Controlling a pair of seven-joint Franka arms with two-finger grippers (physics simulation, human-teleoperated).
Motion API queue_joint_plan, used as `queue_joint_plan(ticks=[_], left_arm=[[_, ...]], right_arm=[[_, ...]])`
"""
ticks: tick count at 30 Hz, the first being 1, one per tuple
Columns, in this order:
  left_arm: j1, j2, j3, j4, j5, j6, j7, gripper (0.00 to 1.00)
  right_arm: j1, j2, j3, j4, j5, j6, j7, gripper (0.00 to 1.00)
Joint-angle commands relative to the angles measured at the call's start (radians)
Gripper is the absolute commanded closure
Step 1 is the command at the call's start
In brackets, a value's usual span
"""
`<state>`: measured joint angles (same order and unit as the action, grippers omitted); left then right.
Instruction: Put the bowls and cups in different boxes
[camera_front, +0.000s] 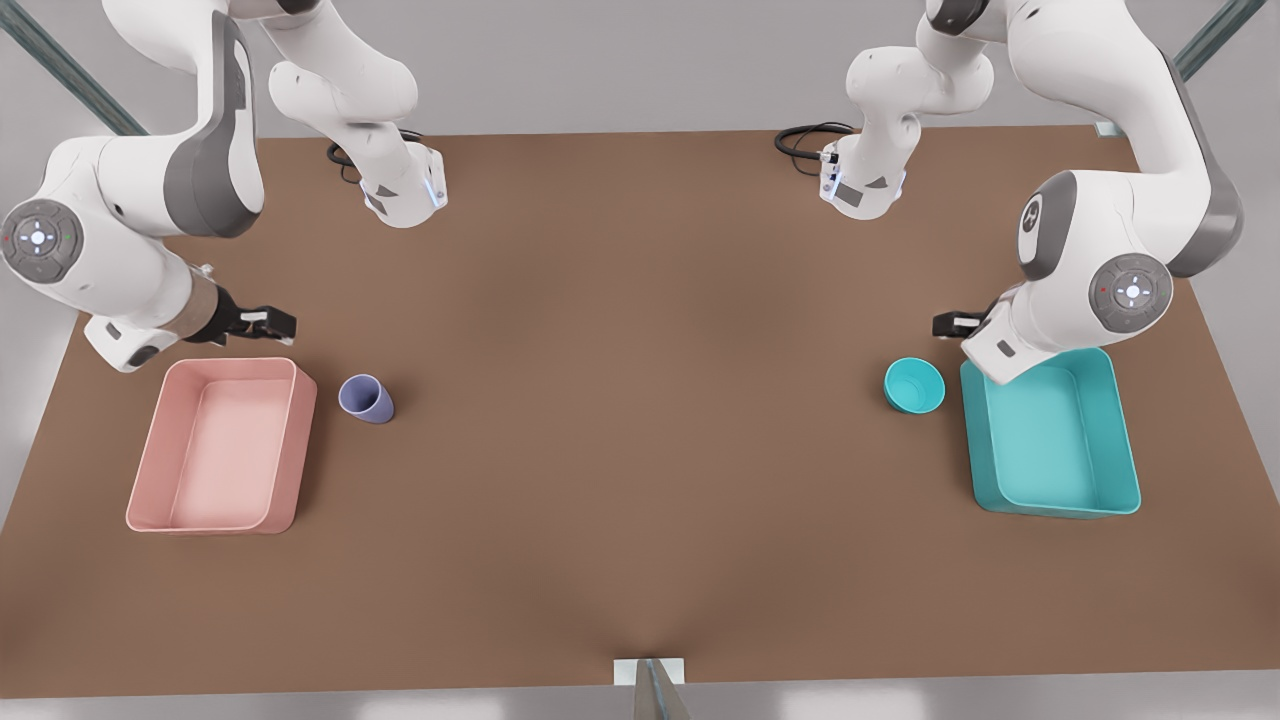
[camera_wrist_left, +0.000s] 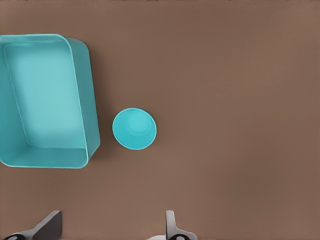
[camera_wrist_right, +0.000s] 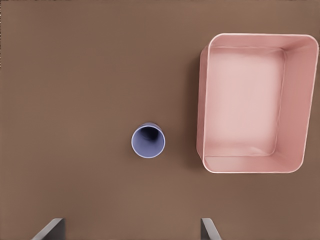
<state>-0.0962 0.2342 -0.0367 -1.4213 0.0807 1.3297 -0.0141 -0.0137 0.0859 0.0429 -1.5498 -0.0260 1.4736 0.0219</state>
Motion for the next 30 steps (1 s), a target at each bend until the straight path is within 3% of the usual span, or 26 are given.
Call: queue_joint_plan(ticks=[1, 3, 5, 6, 11, 13, 22, 30], left_arm=[[0.001, -0.001, 0.000, -0.004, 0.001, 0.028, 0.008, 0.00], [-0.013, -0.006, 0.000, -0.065, 0.001, 0.091, 0.006, 0.00], [-0.065, -0.003, 0.000, -0.346, 0.056, 0.479, -0.001, 0.00], [-0.095, 0.037, 0.000, -0.415, 0.123, 0.623, -0.003, 0.00], [-0.114, 0.076, 0.000, -0.626, 0.195, 0.879, -0.003, 0.00], [-0.115, 0.083, 0.000, -0.671, 0.261, 0.899, -0.018, 0.00], [-0.091, 0.109, 0.006, -0.777, 0.261, 0.899, -0.138, 0.00], [-0.076, 0.160, 0.008, -0.781, 0.286, 0.954, -0.159, 0.00]], right_arm=[[-0.002, 0.000, 0.000, 0.000, 0.000, 0.034, 0.009, 0.00], [0.007, 0.035, 0.003, 0.014, 0.000, 0.050, 0.009, 0.00], [0.034, 0.095, 0.011, 0.011, -0.005, 0.138, 0.009, 0.00], [0.049, 0.144, 0.012, 0.004, 0.000, 0.212, 0.010, 0.00], [0.072, 0.152, 0.012, -0.248, 0.000, 0.582, 0.084, 0.00], [0.043, 0.095, 0.011, -0.389, 0.000, 0.677, 0.079, 0.00], [-0.034, 0.054, 0.003, -0.635, 0.000, 0.863, 0.033, 0.00], [-0.062, 0.075, 0.003, -0.710, -0.002, 0.899, 0.021, 0.00]])
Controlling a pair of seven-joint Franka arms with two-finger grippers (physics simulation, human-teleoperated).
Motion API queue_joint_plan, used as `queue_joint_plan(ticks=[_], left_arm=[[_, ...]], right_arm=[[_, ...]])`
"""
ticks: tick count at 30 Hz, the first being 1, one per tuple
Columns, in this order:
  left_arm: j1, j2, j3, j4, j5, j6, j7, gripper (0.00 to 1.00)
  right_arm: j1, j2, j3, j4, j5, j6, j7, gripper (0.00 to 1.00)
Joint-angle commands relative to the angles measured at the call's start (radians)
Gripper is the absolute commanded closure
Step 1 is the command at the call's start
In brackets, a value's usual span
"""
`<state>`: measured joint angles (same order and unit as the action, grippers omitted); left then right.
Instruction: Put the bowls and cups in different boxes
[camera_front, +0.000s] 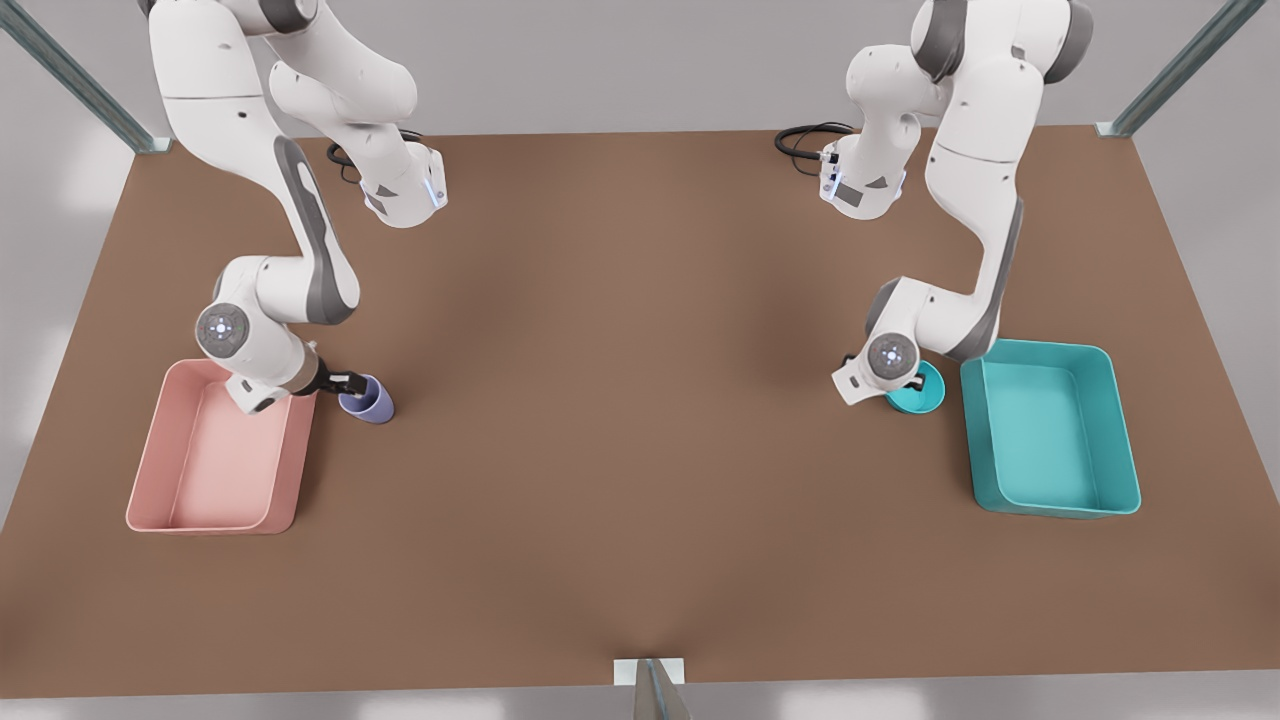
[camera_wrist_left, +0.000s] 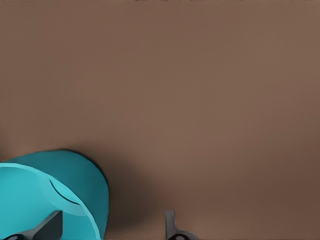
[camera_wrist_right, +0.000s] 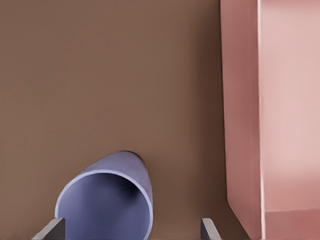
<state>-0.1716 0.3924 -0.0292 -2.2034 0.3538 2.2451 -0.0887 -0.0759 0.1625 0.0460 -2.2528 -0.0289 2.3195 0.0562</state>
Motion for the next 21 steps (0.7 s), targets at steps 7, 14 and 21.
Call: queue_joint_plan(ticks=[7, 14, 21], left_arm=[[0.003, 0.022, 0.006, 0.004, 0.019, 0.070, -0.085, 0.35], [0.004, -0.050, 0.006, 0.042, 0.017, -0.061, -0.080, 0.79], [0.067, -0.126, 0.008, 0.410, 0.010, -0.410, -0.075, 0.79]], right_arm=[[-0.021, 0.035, 0.000, -0.045, 0.001, 0.103, -0.024, 0.00], [-0.030, 0.035, 0.000, -0.093, 0.000, 0.121, -0.047, 0.00], [-0.025, 0.092, 0.003, -0.091, 0.000, 0.152, -0.050, 0.28]])
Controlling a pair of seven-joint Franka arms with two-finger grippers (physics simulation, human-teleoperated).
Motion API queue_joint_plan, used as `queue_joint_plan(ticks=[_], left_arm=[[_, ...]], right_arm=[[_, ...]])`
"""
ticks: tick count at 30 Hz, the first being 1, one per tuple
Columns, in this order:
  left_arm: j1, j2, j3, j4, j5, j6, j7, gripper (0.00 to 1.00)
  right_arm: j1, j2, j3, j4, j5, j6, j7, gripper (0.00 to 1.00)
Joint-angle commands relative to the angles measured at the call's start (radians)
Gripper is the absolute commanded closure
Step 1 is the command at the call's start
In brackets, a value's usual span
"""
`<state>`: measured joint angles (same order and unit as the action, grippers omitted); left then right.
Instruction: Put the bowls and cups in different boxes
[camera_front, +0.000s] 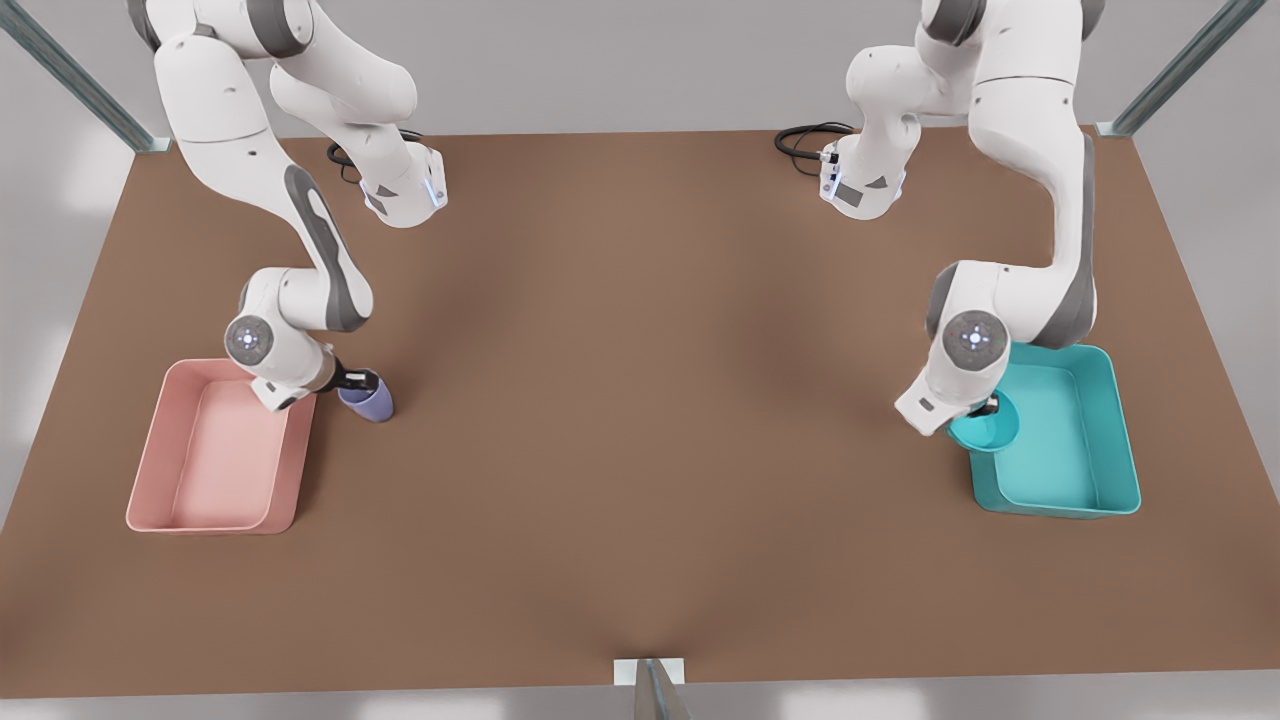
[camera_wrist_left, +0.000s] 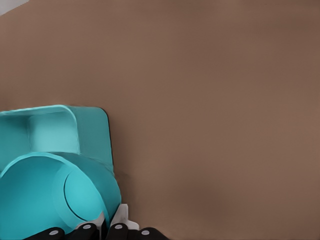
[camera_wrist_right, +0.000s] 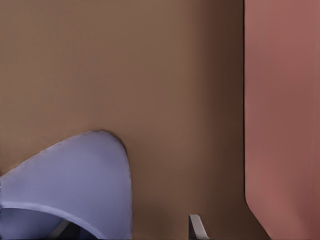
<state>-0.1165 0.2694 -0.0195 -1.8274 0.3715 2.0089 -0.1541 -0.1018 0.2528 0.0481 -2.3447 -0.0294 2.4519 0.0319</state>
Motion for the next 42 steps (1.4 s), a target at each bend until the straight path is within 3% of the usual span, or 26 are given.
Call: queue_joint_plan(ticks=[1, 2, 4, 11, 16, 18, 19, 20, 22, 24, 26, 29, 34, 35, 36, 42], left_arm=[[0.035, -0.001, 0.009, 0.046, -0.008, -0.165, 0.025, 0.79], [0.054, 0.008, 0.044, 0.066, -0.028, -0.133, 0.057, 0.79], [0.077, 0.031, 0.107, 0.060, -0.034, -0.061, 0.071, 0.79], [0.167, 0.214, 0.144, -0.012, -0.066, 0.226, 0.156, 0.79], [0.225, 0.287, 0.144, -0.012, -0.068, 0.307, 0.156, 0.79], [0.233, 0.300, 0.144, -0.012, -0.069, 0.324, 0.156, 0.79], [0.233, 0.300, 0.144, -0.012, -0.069, 0.321, 0.156, 0.69], [0.233, 0.298, 0.144, -0.012, -0.069, 0.321, 0.154, 0.00], [0.225, 0.246, 0.144, -0.010, -0.072, 0.269, 0.146, 0.00], [0.172, 0.042, 0.141, 0.020, -0.216, -0.039, 0.146, 0.00], [0.132, -0.027, 0.133, 0.172, -0.348, -0.326, 0.104, 0.00], [0.072, -0.098, 0.015, 0.226, -0.344, -0.446, -0.151, 0.00], [0.041, -0.058, -0.028, 0.366, -0.344, -0.555, -0.148, 0.00], [0.041, -0.058, -0.028, 0.379, -0.345, -0.555, -0.150, 0.00], [0.038, -0.058, -0.028, 0.379, -0.348, -0.555, -0.148, 0.00], [0.049, -0.059, -0.028, 0.381, -0.352, -0.558, -0.053, 0.00]], right_arm=[[0.005, 0.000, 0.001, 0.001, 0.000, 0.018, -0.026, 0.46], [0.007, 0.000, 0.002, 0.004, 0.000, 0.018, -0.026, 0.64], [0.010, 0.000, 0.006, 0.012, 0.000, 0.015, -0.024, 0.79], [0.008, -0.010, 0.007, 0.160, 0.000, -0.037, -0.026, 0.79], [-0.048, 0.039, -0.005, 0.614, 0.009, -0.435, -0.320, 0.79], [-0.127, 0.103, -0.007, 0.683, -0.009, -0.481, -0.417, 0.79], [-0.136, 0.169, -0.039, 0.725, -0.024, -0.481, -0.448, 0.79], [-0.139, 0.206, -0.070, 0.734, -0.024, -0.481, -0.472, 0.79], [-0.156, 0.247, -0.082, 0.734, -0.021, -0.479, -0.477, 0.79], [-0.164, 0.304, -0.094, 0.751, -0.014, -0.458, -0.468, 0.79], [-0.171, 0.362, -0.106, 0.774, -0.007, -0.429, -0.466, 0.79], [-0.180, 0.410, -0.106, 0.774, -0.001, -0.364, -0.463, 0.79], [-0.180, 0.433, -0.105, 0.772, 0.000, -0.347, -0.460, 0.79], [-0.180, 0.433, -0.105, 0.771, -0.001, -0.349, -0.461, 0.22], [-0.180, 0.433, -0.105, 0.769, -0.001, -0.350, -0.471, 0.00], [-0.179, 0.375, -0.091, 0.774, -0.003, -0.427, -0.471, 0.00]])
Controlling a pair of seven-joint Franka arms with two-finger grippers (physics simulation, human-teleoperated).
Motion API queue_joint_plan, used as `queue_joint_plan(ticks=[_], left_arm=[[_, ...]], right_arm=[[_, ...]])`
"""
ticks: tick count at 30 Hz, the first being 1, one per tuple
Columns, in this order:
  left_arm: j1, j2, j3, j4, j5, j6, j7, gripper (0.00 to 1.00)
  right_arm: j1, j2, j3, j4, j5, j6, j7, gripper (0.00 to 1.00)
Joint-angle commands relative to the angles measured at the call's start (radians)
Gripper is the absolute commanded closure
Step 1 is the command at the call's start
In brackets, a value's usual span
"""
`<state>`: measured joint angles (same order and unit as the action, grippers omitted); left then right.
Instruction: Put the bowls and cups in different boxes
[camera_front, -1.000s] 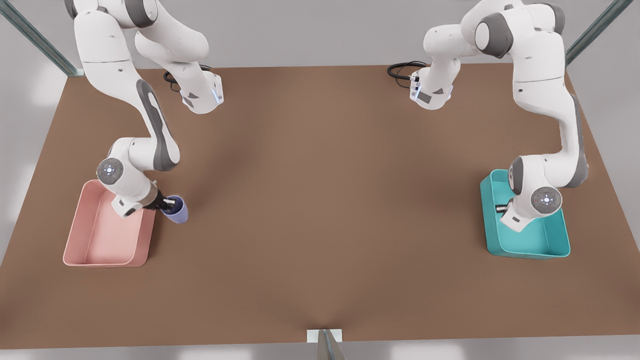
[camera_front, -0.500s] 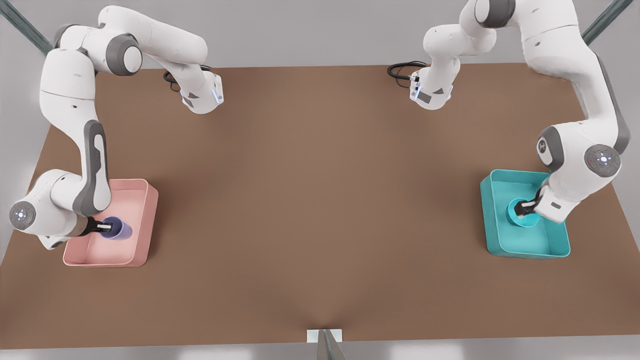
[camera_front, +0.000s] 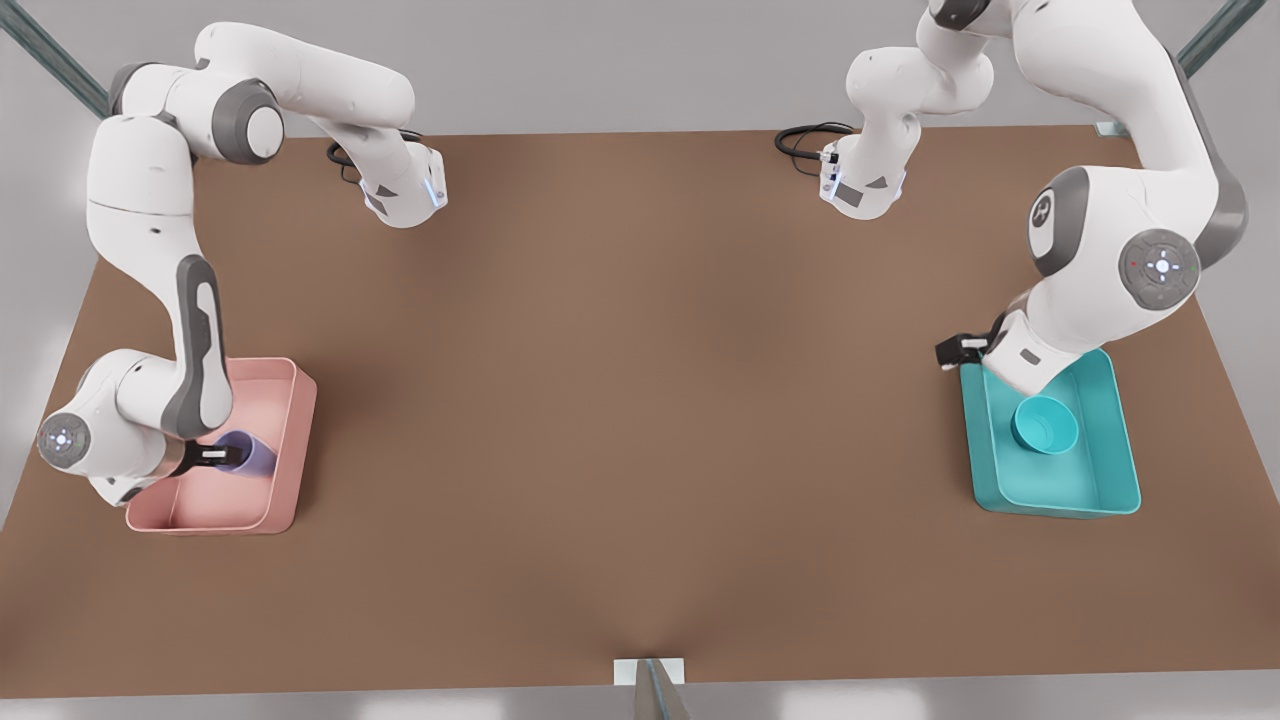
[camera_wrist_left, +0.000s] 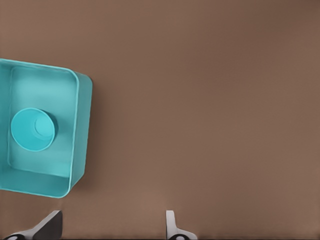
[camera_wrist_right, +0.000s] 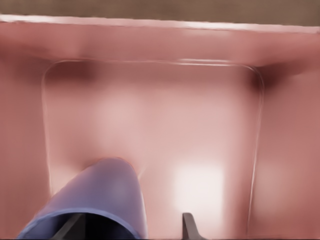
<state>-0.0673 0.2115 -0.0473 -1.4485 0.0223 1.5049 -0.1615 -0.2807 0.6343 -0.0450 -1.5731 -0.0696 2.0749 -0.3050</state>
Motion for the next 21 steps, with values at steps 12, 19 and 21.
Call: queue_joint_plan(ticks=[12, 19, 21], left_arm=[[0.037, 0.014, 0.001, -0.001, -0.002, -0.057, -0.046, 0.00], [0.040, 0.014, 0.001, 0.000, -0.002, -0.060, -0.023, 0.00], [0.040, 0.014, 0.001, 0.000, -0.002, -0.064, -0.023, 0.00]], right_arm=[[0.163, -0.246, 0.103, 0.208, 0.074, -0.556, 0.334, 0.00], [0.164, -0.527, 0.103, 0.018, 0.080, -0.553, 0.339, 0.00], [0.164, -0.527, 0.103, 0.018, 0.080, -0.553, 0.339, 0.00]])
